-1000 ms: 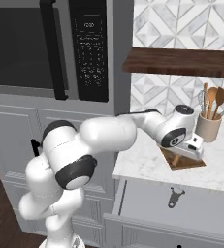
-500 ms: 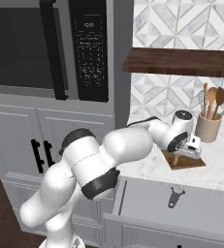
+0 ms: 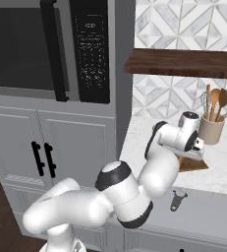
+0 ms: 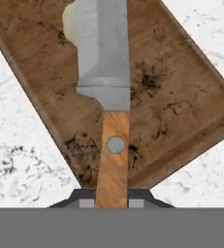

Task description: Place the appropriate cutting tool for cutting the garlic skin on the cutting board.

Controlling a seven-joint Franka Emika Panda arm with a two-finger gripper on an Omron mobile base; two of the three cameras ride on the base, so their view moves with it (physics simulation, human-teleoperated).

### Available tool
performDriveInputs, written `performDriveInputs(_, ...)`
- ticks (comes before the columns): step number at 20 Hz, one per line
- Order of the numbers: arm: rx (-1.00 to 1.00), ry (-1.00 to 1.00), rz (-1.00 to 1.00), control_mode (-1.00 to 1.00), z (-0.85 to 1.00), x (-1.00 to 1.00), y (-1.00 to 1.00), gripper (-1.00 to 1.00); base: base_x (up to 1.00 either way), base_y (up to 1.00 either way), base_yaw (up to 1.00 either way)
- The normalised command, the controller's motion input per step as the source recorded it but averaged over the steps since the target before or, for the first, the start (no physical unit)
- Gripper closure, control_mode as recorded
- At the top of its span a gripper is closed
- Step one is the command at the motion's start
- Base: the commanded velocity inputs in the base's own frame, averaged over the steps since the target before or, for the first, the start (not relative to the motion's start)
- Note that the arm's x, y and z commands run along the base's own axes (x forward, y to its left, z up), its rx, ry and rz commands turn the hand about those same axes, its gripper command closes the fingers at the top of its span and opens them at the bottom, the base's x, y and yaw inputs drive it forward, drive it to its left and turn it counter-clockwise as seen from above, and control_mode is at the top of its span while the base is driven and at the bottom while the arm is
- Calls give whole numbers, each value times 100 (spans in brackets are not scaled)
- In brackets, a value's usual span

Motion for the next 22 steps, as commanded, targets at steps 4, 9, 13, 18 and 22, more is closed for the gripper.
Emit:
performDriveInputs(4, 0, 0, -2, -100, -13, -48, 26, -100, 0, 0, 0)
performDriveInputs(9, 0, -5, -7, -100, 46, -67, -5, -100, 0, 0, 0)
performDriveInputs(13, -3, -14, -5, -100, 97, -76, -10, -100, 0, 0, 0)
performDriveInputs(18, -6, -14, 0, -100, 100, -93, 0, -100, 0, 0, 0)
performDriveInputs(22, -7, -11, 0, -100, 100, -100, 0, -100, 0, 0, 0)
